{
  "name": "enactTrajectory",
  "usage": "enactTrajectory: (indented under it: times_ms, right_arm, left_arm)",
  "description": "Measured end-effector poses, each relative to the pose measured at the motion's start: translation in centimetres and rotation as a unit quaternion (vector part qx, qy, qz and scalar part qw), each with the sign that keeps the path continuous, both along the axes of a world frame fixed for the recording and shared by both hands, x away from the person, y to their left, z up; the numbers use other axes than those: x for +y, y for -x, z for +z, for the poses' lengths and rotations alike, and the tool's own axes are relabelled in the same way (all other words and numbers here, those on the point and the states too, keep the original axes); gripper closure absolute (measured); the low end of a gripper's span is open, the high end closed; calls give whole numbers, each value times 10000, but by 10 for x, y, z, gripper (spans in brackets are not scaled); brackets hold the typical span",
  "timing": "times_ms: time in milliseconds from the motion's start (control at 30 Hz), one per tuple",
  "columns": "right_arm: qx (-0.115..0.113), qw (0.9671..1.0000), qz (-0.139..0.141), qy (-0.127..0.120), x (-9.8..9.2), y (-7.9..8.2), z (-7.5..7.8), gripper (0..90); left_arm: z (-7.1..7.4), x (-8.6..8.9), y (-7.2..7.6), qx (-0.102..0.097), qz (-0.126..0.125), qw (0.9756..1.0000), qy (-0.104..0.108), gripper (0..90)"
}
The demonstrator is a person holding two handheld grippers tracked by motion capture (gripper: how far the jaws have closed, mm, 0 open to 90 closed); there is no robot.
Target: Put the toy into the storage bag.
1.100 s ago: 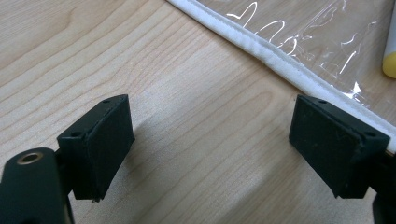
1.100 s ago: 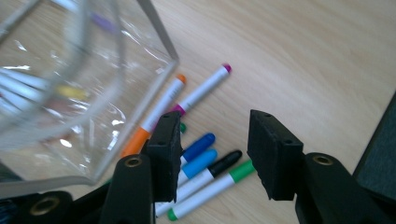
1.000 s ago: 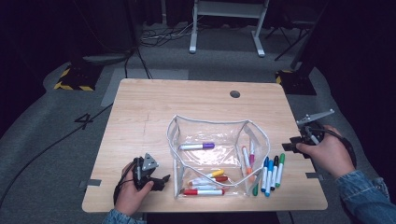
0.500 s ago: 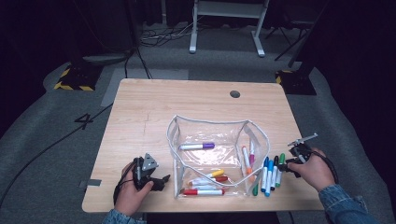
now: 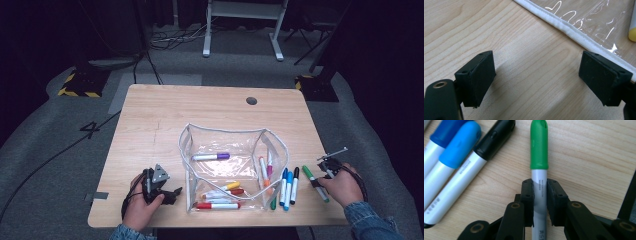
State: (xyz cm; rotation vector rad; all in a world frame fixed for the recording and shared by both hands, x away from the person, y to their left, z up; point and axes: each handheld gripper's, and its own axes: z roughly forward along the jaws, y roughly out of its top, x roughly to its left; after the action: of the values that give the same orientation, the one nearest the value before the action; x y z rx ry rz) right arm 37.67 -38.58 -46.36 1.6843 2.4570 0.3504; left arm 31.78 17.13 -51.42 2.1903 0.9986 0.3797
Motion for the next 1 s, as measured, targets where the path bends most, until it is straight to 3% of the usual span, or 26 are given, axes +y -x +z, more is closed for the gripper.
enactTrajectory:
  times_ms: [67,200,333,433,567,667,833,1000]
  right_arm:
    - [-62,9999,-18,-112,1,0,10,771]
    - [-284,9990,272,-202,9,-2,40,771]
    - [-577,9956,686,-271,26,-4,78,771]
    - [-794,9910,1027,-326,43,-4,108,771]
    - [-995,9831,1489,-373,69,-4,145,771]
    - [-1123,9749,1890,-347,93,-5,169,771]
    - [-1196,9623,2419,-328,131,-4,190,771]
    - [-1119,9473,2991,-253,173,0,198,771]
  left_arm:
    - [0,0,0,1,-1,10000,0,141]
    - [0,0,0,-1,0,10000,-2,141]
    - [0,0,0,0,1,10000,1,141]
    - [0,0,0,1,0,10000,-1,141]
    - [0,0,0,0,0,10000,0,141]
    - [0,0,0,1,-2,10000,-1,141]
    - [0,0,0,0,8,10000,11,141]
    - [0,0,0,9,5,10000,11,141]
